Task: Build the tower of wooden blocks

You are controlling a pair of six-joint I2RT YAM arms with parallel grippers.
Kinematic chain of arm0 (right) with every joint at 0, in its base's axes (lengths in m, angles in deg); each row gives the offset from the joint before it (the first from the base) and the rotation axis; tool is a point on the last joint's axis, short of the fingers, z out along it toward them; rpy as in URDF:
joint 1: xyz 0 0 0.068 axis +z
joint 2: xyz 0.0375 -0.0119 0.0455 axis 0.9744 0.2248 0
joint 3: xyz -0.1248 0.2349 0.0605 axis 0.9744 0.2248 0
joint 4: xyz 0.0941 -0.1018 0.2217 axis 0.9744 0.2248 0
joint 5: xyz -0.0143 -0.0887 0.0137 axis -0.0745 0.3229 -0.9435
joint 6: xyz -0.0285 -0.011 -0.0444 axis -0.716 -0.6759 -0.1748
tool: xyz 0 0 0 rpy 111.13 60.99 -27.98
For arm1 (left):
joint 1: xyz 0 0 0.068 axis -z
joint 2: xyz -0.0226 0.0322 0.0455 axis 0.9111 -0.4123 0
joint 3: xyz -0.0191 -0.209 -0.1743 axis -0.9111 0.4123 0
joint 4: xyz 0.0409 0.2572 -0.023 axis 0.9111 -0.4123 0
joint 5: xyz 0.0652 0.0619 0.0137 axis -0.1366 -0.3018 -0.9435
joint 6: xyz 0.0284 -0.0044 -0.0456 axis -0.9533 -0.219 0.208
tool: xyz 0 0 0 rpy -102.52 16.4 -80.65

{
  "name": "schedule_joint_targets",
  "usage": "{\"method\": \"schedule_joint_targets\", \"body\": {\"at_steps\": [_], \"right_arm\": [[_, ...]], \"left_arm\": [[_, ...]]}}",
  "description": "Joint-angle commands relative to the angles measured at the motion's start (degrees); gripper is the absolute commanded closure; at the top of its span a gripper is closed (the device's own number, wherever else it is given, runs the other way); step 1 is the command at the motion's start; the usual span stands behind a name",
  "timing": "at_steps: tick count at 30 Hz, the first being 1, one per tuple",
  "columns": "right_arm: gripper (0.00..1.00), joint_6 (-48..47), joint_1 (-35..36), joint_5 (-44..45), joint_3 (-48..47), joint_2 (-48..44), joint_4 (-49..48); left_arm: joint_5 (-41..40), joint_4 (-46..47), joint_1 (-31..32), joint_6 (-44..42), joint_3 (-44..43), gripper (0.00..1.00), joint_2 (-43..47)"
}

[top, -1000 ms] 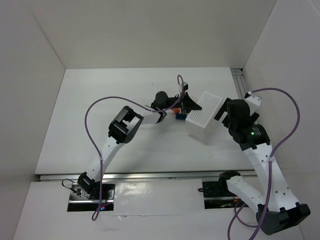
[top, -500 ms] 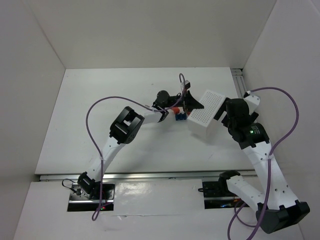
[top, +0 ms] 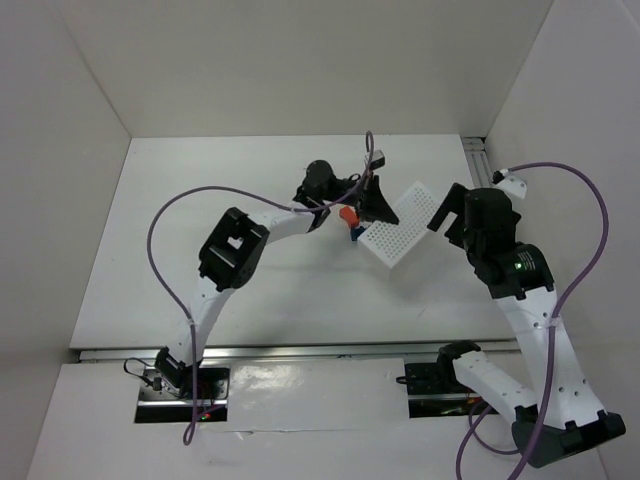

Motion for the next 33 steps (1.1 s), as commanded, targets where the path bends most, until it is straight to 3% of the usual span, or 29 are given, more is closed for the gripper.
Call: {"method": "schedule_joint_targets", "body": {"at_steps": [1, 5, 6, 7, 8, 11, 15, 16, 19, 22, 25, 33], "right_arm": [[0.01, -2.0, -0.3, -3.0, -4.0, -1.1, 1.4], [0.01, -4.0, -0.3, -6.9, -6.2, -1.1, 0.9], [0.01, -4.0, -0.3, -6.9, -7.0, -1.1, 0.8], [0.01, -4.0, -0.3, -6.9, -7.0, -1.1, 0.8], [0.01, -4.0, -0.3, -7.5, -7.6, -1.1, 0.8], [0.01, -4.5, -0.3, -7.5, -7.6, -0.6, 0.1], [0.01, -4.5, -0.3, -8.7, -4.3, 0.6, -2.3], [0.01, -5.0, -0.3, -8.7, -3.8, 1.3, -2.9], [0.01, -5.0, -0.3, -10.4, -2.1, 2.9, -6.0], [0.01, -5.7, -0.3, -11.7, -0.5, 5.4, -8.7], [0.01, -5.7, -0.3, -13.6, 0.8, 7.2, -10.0], [0.01, -6.2, -0.3, -16.2, 3.4, 10.7, -13.7]], "left_arm": [[4.3, -9.7, -3.4, -16.1, 0.3, 1.0, 11.2], [6.3, -29.3, -7.2, -30.3, 0.3, 1.0, 16.8], [5.8, -35.6, -8.1, -39.5, -0.4, 1.0, 17.9], [4.9, -50.1, -9.1, -44.9, -1.2, 1.0, 19.0], [3.6, -57.8, -11.3, -50.2, -3.6, 1.0, 20.6], [-4.5, -83.2, -14.9, -68.0, -8.9, 1.0, 21.9], [-24.1, -101.7, -20.3, -80.6, -10.0, 1.0, 25.6], [-34.3, -103.4, -21.1, -82.2, -9.3, 1.0, 26.7], [-54.8, -105.0, -21.6, -84.7, -4.5, 1.0, 32.2], [-72.0, -105.0, -22.2, -85.3, -2.1, 1.0, 33.9], [-81.2, -105.0, -24.4, -87.7, -2.1, 1.0, 31.7], [-91.5, -103.8, -28.5, -91.8, -7.6, 1.0, 19.9]]}}
